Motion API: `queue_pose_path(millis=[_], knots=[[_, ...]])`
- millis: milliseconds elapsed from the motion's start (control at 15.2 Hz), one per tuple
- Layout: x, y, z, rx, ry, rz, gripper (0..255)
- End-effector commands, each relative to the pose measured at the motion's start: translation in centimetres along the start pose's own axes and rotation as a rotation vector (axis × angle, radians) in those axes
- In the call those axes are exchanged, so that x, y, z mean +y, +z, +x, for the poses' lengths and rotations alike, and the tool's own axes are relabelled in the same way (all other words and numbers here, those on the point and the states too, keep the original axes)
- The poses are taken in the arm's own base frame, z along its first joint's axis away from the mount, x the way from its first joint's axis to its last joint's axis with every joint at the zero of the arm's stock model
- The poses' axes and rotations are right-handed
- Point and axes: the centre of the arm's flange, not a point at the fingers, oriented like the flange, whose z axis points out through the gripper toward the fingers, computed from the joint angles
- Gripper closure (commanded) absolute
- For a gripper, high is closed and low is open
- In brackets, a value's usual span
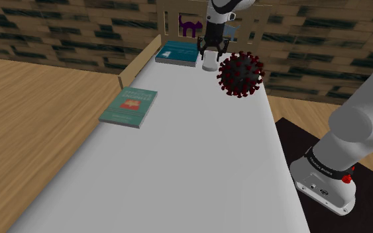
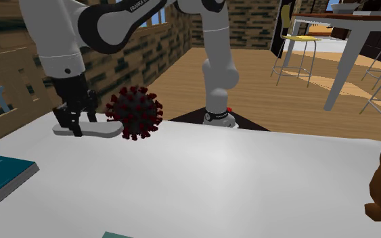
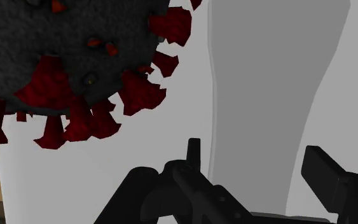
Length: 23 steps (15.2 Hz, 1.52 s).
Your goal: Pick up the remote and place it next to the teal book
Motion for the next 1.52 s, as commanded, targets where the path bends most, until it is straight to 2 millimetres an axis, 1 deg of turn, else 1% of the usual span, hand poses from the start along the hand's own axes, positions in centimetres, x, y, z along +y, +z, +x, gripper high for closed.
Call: queue_pose_path(millis=[0, 594, 660, 1452], knots=[[1.4, 0.4, 2.5, 0.0, -0.001, -0.001, 255], [7.0, 0.1, 13.0, 0.0, -0.001, -0.001, 255], [8.0, 0.1, 14.9, 0.0, -0.001, -0.001, 255], [8.1, 6.4, 14.9, 0.0, -0.001, -0.001, 255]])
